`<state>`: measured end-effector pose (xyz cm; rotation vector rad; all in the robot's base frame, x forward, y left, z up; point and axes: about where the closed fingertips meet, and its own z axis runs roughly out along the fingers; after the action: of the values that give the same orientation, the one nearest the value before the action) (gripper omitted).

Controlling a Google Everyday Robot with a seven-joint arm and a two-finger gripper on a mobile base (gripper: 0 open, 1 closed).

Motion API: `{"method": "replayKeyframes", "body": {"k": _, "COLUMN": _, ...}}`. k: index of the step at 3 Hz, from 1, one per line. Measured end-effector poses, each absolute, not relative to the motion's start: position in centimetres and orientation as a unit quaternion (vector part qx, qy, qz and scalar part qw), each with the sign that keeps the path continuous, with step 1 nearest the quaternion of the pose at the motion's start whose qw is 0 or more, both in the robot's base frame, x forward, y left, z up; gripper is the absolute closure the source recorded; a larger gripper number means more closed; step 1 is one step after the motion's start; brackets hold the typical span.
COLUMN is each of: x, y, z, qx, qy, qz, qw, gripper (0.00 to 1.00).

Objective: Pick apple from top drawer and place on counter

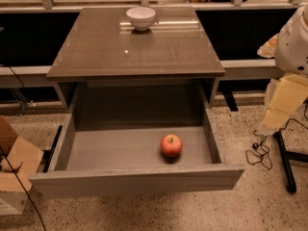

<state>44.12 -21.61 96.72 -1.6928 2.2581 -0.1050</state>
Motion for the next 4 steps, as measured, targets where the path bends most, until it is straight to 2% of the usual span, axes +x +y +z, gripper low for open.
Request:
{"method": "replayKeyframes", "body": {"k": 1, "x": 45.0, "y": -19.3, "z": 95.3, "qx": -0.580, "qy": 0.794, "qz": -0.015, "qw": 0.184, "gripper": 0.00}}
{"method": "replayKeyframes", "body": {"k": 3, "x": 50.2, "y": -9.2, "z": 91.0, "qx": -0.580, "qy": 0.769, "qz": 0.079, "qw": 0.257, "gripper": 0.00}}
{"method": "replayKeyframes", "body": {"k": 4, "x": 51.0, "y": -9.0, "z": 90.2, "qx": -0.575, "qy": 0.771, "qz": 0.087, "qw": 0.260, "gripper": 0.00}}
